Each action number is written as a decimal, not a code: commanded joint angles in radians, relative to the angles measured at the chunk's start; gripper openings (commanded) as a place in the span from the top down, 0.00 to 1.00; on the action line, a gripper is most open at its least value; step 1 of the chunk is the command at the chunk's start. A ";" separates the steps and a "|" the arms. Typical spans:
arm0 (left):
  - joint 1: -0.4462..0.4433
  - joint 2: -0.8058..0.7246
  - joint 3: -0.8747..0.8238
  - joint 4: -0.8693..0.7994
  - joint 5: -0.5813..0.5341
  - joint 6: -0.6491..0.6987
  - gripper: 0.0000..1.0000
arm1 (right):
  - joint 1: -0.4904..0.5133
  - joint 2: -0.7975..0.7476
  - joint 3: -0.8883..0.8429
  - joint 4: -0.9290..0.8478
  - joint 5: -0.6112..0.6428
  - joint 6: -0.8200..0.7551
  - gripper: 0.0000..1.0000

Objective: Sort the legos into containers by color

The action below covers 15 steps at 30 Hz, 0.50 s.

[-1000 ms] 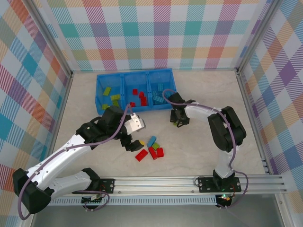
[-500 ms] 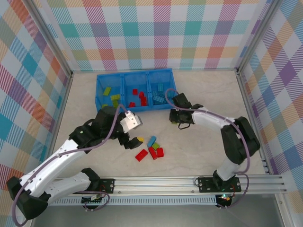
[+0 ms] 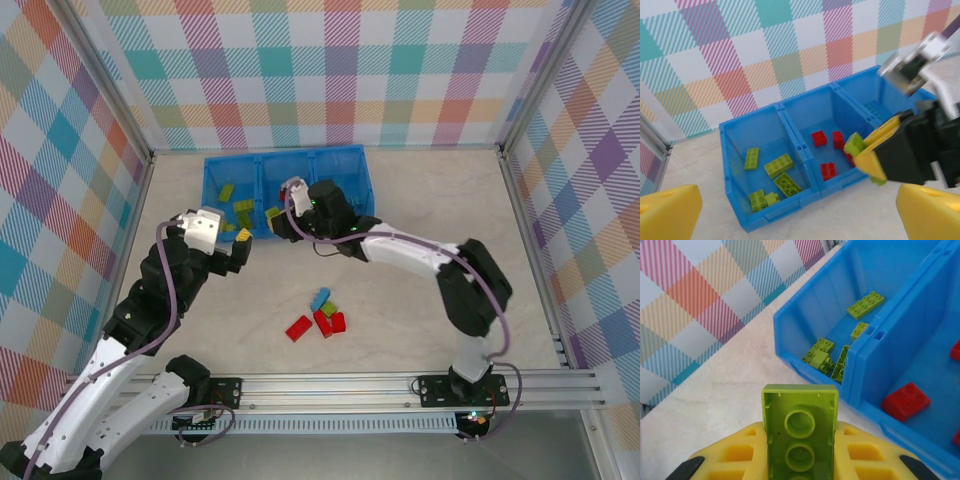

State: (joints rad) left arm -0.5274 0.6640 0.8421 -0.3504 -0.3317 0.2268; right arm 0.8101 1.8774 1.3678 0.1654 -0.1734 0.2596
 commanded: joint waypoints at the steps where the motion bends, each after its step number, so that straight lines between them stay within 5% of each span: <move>1: 0.009 0.032 0.002 0.020 -0.046 -0.008 0.00 | -0.005 0.119 0.129 0.081 -0.057 -0.049 0.78; 15: 0.026 0.052 0.003 0.011 -0.016 0.020 0.00 | -0.017 0.499 0.640 -0.091 0.011 -0.080 0.78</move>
State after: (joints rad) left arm -0.5137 0.7143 0.8417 -0.3592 -0.3595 0.2321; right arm 0.8028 2.3245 1.9343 0.1322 -0.1646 0.2039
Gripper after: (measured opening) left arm 0.998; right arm 0.257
